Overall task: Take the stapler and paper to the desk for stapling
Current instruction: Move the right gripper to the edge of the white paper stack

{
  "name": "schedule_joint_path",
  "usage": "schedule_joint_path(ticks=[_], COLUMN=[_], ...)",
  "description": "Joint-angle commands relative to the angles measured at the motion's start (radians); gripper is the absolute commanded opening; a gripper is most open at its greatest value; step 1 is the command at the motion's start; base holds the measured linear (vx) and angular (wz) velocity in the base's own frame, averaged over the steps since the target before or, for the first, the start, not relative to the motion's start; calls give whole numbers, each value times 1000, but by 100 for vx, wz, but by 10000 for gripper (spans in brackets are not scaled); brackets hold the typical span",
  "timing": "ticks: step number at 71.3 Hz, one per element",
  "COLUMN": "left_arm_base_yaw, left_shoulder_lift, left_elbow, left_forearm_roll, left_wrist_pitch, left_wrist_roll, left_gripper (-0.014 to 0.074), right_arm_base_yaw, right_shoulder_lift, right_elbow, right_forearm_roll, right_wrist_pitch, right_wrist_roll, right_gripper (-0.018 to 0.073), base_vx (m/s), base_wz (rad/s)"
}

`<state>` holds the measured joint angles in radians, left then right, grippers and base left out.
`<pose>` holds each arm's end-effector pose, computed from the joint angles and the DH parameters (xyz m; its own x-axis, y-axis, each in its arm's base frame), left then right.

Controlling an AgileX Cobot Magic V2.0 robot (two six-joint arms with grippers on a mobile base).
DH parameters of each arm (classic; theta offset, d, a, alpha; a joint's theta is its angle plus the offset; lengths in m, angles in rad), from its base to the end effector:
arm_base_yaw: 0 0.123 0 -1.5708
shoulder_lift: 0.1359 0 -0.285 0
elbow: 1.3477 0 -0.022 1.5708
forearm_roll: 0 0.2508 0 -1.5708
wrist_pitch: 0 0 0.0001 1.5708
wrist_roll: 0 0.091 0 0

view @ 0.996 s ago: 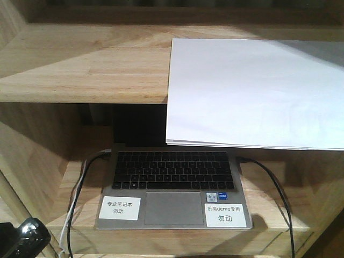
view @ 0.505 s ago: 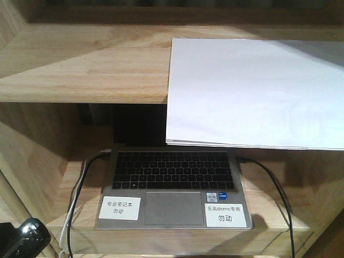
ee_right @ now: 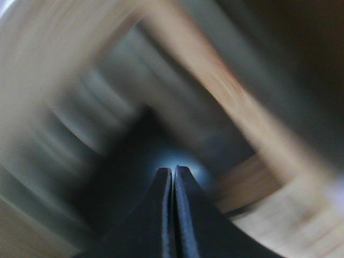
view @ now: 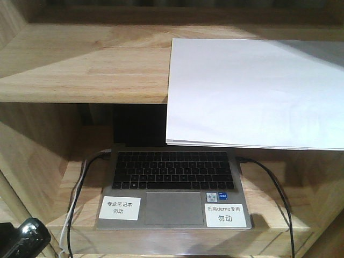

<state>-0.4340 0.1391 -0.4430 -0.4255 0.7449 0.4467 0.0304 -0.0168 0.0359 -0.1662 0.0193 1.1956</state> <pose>0.0187 -0.0368 0.2898 -0.1919 0.2210 -0.9562 0.6749 0.7371 0.0349 0.0566 0.0014 0.2002 0.0019 0.8575 -0.5146 -0.0560 0.5138 0.8561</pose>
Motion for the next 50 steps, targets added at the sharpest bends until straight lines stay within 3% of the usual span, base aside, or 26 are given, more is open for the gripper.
schedule_joint_path(ticks=[1,5,10,22,41,50], left_arm_base_yaw=[-3,-3,-3,-3,-3,-3], left_shoulder_lift=[14,14,14,14,14,14], left_elbow=[-30,-30,-30,-30,-30,-30], left_forearm_roll=[-39,-39,-39,-39,-39,-39], left_wrist_pitch=[-101,-101,-101,-101,-101,-101], left_wrist_roll=[-9,-9,-9,-9,-9,-9], left_gripper=[-6,-6,-6,-6,-6,-6], right_arm_base_yaw=[2,2,2,68,253,281], right_shoulder_lift=[-2,-2,-2,-2,-2,-2], right_elbow=[-5,-5,-5,-5,-5,-6], right_forearm_roll=[-43,-64,-83,-88,-109,-111], right_wrist_pitch=[-81,-85,-99,-183,-304,-386], right_wrist_roll=[278,388,441,439,418,418], right_gripper=[-10,-5,11,146,529,603], base_vx=[0,0,0,0,0,0], base_wz=[0,0,0,0,0,0])
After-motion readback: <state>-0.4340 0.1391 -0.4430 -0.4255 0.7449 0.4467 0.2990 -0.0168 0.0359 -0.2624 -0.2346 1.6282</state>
